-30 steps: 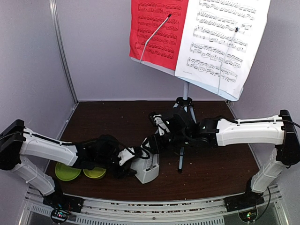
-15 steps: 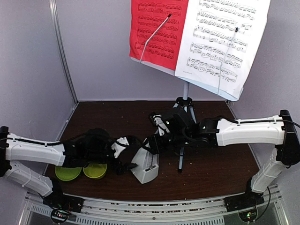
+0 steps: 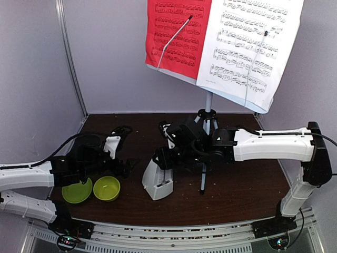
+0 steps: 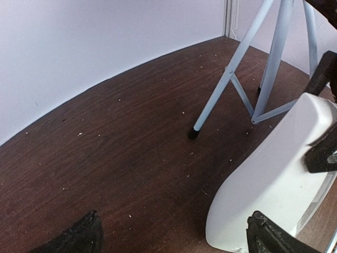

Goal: Set up the instrument practice props

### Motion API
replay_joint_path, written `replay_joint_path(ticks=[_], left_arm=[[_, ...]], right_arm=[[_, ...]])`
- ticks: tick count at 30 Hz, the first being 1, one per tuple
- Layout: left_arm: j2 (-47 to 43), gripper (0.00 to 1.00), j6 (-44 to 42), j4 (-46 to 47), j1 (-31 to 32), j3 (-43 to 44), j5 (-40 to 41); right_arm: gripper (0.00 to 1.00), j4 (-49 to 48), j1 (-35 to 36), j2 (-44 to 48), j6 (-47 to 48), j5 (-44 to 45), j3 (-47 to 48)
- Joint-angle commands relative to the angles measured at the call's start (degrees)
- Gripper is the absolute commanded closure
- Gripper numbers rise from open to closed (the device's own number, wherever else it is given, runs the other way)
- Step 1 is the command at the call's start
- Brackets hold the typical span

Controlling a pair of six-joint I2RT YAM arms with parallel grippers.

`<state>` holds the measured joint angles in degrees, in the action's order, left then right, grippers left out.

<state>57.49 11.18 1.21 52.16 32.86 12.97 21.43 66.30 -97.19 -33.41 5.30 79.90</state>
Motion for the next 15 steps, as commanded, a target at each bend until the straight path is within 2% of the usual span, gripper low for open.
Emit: replay_joint_path(ticks=[1,7,15], left_arm=[[-1.5,0.03,3.3,-0.3,-0.5,-1.2,2.8],[-0.8,0.05,3.3,0.4,-0.5,-2.1,2.2],[1.9,0.05,3.7,1.7,-0.5,-2.4,0.3]], right_arm=[[0.57,0.5,1.2,-1.0,-1.3,5.5,4.9],[0.50,1.3,1.5,-2.7,-1.7,4.6,5.8],[0.14,2.2,2.0,-3.1,-0.1,2.7,6.9]])
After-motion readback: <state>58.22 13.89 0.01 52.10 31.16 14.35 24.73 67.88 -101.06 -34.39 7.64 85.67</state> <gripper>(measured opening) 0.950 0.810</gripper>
